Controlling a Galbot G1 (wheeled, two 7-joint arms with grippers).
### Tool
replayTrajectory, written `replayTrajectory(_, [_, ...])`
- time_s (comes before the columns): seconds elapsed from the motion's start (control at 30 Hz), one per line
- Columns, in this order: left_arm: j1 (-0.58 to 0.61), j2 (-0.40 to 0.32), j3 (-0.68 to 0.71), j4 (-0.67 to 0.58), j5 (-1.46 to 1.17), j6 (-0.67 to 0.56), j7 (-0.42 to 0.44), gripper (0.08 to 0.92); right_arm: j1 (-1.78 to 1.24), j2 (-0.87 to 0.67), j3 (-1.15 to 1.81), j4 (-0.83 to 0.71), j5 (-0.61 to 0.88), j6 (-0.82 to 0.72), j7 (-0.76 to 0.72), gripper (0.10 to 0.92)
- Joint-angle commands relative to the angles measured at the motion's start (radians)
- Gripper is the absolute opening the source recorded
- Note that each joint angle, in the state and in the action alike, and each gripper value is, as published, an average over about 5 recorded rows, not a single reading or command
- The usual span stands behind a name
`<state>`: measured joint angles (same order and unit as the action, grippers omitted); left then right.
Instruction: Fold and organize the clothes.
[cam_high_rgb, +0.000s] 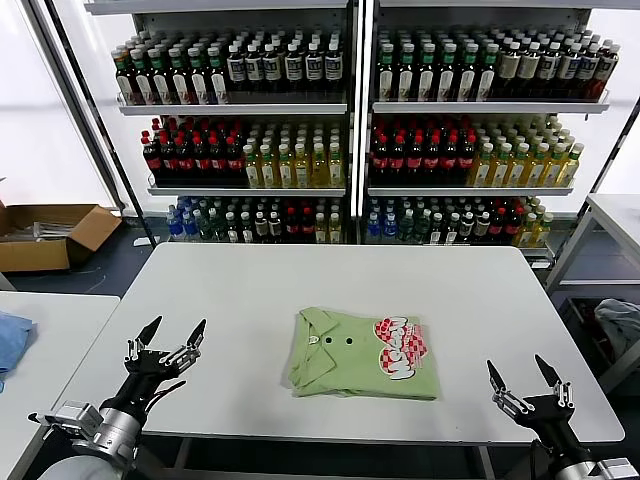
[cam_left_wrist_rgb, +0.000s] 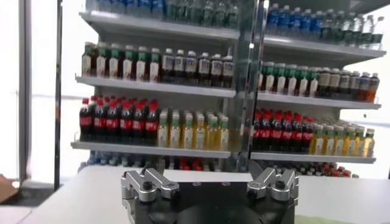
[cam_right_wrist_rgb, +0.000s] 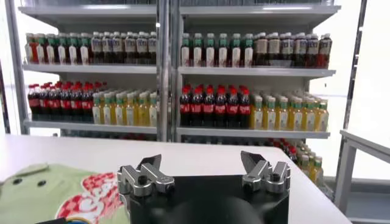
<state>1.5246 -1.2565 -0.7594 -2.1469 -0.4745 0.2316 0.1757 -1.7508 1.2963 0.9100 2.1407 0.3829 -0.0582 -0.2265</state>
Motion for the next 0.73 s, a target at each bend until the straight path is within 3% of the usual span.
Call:
replayTrajectory(0.03, [0.038,-0.034,-0.033,0.025,0.112,-0.120,0.144,0.823,-0.052,0.032,0.003,-0.020,-0.045,0.042,-0.023,0.823])
replayTrajectory(0.73, [0.071,-0.030,-0.139,0.030,0.089,-0.157,0.185,0.823,-0.051,0.054,-0.010,0.002,-0.022,-0.001,-0.022,0.823])
